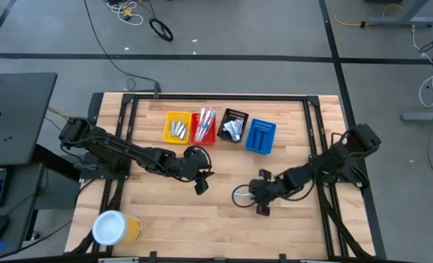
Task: Pick & Place Travel size toiletries
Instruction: Put the blue toothbrush into the red bin
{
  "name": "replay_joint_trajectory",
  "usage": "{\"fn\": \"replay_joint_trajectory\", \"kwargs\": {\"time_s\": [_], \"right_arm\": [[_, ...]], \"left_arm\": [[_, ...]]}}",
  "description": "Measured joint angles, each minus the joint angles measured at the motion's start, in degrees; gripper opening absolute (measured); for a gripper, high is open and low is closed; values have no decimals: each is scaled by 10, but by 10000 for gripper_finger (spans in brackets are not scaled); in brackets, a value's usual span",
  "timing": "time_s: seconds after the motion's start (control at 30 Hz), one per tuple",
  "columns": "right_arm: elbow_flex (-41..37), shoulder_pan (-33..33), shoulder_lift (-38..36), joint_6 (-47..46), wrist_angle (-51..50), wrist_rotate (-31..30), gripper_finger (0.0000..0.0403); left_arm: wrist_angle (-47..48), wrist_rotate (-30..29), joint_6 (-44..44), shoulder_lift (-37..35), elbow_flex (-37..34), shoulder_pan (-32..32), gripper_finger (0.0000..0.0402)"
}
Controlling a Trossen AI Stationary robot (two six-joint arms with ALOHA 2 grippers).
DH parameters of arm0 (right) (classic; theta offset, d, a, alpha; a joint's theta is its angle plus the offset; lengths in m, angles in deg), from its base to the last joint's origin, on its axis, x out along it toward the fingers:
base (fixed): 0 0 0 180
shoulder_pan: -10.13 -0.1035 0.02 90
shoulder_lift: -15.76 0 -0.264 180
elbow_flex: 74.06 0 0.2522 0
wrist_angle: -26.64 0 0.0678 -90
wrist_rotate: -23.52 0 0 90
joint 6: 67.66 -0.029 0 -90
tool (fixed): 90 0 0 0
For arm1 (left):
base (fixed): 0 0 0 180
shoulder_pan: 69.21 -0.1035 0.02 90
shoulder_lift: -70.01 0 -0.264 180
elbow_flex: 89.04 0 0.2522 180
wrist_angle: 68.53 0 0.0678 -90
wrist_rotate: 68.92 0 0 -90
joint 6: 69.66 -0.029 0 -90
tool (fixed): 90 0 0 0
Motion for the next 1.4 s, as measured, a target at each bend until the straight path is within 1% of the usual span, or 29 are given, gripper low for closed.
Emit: {"fn": "replay_joint_trajectory", "kwargs": {"time_s": [0.17,0.27,0.33,0.43,0.53,0.6,0.63,0.7,0.77,0.8,0.9,1.03,1.07,1.13,1.17,1.23,1.3,1.4], "right_arm": [[3,2,24,6,10,-39,139],[2,3,25,20,10,-43,130],[2,3,25,21,9,-44,115],[2,4,26,20,7,-45,81],[1,6,26,19,9,-52,47],[1,10,26,19,17,-51,35],[0,13,26,19,29,-51,32],[0,15,27,23,56,-51,31],[-2,18,29,45,91,-46,30],[-2,20,30,57,110,-46,29],[4,26,28,80,150,-64,29],[6,38,29,93,161,-65,27],[6,40,29,94,165,-65,27],[6,45,28,99,178,-66,27],[6,48,29,106,191,-66,27],[6,54,29,122,224,-65,27],[6,60,28,138,261,-63,27],[7,67,28,157,290,-51,27]], "left_arm": [[0,-3,-1,0,0,0,132],[0,-4,-1,0,0,0,132],[0,-3,-8,0,0,0,132],[-1,1,-40,0,0,0,132],[-2,24,-78,2,0,0,132],[-9,39,-110,10,0,0,132],[-9,46,-125,11,-1,0,132],[-45,64,-150,27,2,0,131],[-44,83,-178,38,-1,0,131],[-66,92,-196,51,2,0,131],[-77,88,-254,76,5,0,131],[-75,67,-260,95,7,-5,131],[-84,73,-260,99,7,-7,131],[-104,103,-260,107,9,-11,131],[-103,118,-260,108,7,-13,131],[-138,143,-263,120,9,-16,131],[-134,146,-265,121,8,-19,131],[-132,150,-261,121,8,-27,131]]}}
